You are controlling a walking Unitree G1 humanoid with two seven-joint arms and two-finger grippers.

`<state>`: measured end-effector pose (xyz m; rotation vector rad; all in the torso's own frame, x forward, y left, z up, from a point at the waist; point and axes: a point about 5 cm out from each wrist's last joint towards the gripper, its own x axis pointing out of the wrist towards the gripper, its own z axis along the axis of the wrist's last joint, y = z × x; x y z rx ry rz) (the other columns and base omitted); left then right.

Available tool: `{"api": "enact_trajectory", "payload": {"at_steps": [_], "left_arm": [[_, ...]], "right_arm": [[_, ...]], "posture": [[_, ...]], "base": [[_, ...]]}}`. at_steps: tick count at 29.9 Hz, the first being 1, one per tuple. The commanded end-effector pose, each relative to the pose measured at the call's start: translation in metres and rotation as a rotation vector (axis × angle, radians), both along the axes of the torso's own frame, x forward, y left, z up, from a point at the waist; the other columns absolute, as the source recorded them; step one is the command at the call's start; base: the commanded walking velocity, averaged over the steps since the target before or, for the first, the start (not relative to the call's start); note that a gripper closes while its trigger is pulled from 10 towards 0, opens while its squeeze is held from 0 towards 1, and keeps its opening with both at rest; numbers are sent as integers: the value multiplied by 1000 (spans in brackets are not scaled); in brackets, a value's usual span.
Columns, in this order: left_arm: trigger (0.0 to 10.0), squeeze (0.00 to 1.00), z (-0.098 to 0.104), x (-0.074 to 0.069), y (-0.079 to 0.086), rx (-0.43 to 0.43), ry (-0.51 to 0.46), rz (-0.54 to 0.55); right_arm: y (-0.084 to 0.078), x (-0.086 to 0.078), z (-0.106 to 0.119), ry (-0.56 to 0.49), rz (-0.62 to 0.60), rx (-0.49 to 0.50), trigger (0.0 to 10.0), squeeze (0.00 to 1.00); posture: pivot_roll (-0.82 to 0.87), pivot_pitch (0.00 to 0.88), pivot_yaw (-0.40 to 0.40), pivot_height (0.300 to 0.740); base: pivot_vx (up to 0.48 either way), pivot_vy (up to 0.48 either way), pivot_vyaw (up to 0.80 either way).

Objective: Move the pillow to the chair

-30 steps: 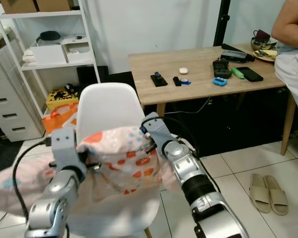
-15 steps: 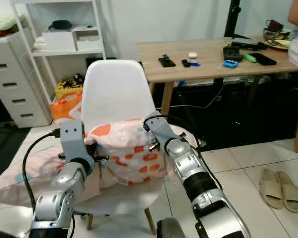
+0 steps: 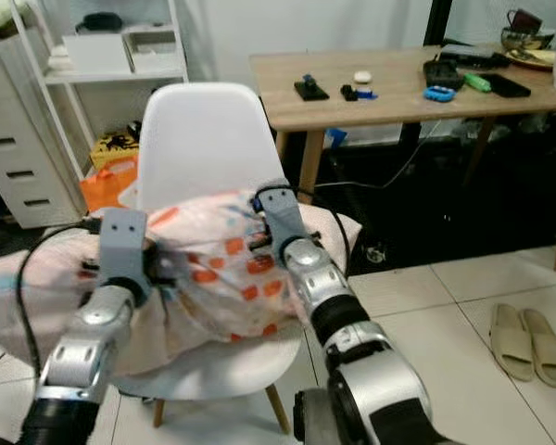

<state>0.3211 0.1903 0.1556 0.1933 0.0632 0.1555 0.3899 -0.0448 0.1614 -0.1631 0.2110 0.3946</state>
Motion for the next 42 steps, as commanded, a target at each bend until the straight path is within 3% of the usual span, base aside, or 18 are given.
{"api": "enact_trajectory", "payload": {"at_steps": [1,5,8,11,12,13,15,16,20,22,24,26,27,31,34,37,39,42], "left_arm": [[10000,0,-7,1,21,79,46,70],[10000,0,-6,2,29,120,43,93],[10000,0,-6,1,51,242,62,159],[10000,0,-6,1,51,242,62,159],[10000,0,-7,-3,65,328,85,199],[10000,0,-7,-3,65,328,85,199],[10000,0,-11,-15,87,510,149,250],[10000,0,-14,-21,94,569,177,261],[10000,0,-20,-30,102,655,226,263],[10000,0,-24,-39,107,754,270,254],[10000,0,-24,-39,107,754,270,254],[10000,0,-29,-44,111,838,311,238],[10000,0,-29,-44,111,838,311,238],[10000,0,-40,-54,121,942,409,179],[10000,0,-41,-57,124,956,440,148],[10000,0,-41,-57,111,810,411,88],[10000,0,-41,-56,107,779,400,78],[10000,0,-45,-51,74,589,344,-1]], "right_arm": [[7,-7,-20,103,5,40,10000,0],[11,-7,-18,102,15,64,10000,0],[26,-9,-13,97,51,115,10000,0],[26,-9,-13,97,51,115,10000,0],[37,-11,-11,107,89,152,10000,0],[37,-11,-11,107,89,152,10000,0],[62,-23,-16,181,190,205,10000,0],[70,-30,-23,213,237,171,10000,0],[77,-40,-36,273,310,112,10000,0],[82,-48,-45,323,372,94,10000,0],[82,-48,-45,323,372,94,10000,0],[85,-52,-47,333,414,80,10000,0],[85,-52,-47,333,414,80,10000,0],[80,-44,-41,322,368,90,10000,0],[72,-38,-36,315,313,127,10000,0],[61,-29,-30,308,251,202,10000,0],[60,-28,-30,312,249,211,10000,0],[50,-28,-36,317,251,168,10000,0]], "posture": [[-153,147,-1,540],[-153,151,-2,535],[-150,166,-10,525],[-150,166,-10,525],[-149,175,-15,520],[-149,175,-15,520],[-148,185,-21,510],[-150,185,-24,505],[-148,181,-28,501],[-145,175,-31,501],[-145,175,-31,501],[-141,176,-33,501],[-141,176,-33,501],[-122,152,-15,501],[-103,153,-7,501],[-85,156,1,501],[-85,156,1,501],[-91,152,-7,501]], "base": [[0,0,0],[0,0,0],[0,0,0],[0,0,0],[0,0,0],[0,0,0],[0,0,0],[0,0,0],[0,0,0],[0,0,0],[0,0,0],[0,0,0],[0,0,0],[0,0,0],[0,0,0],[0,0,0],[0,0,0],[0,0,0]]}}
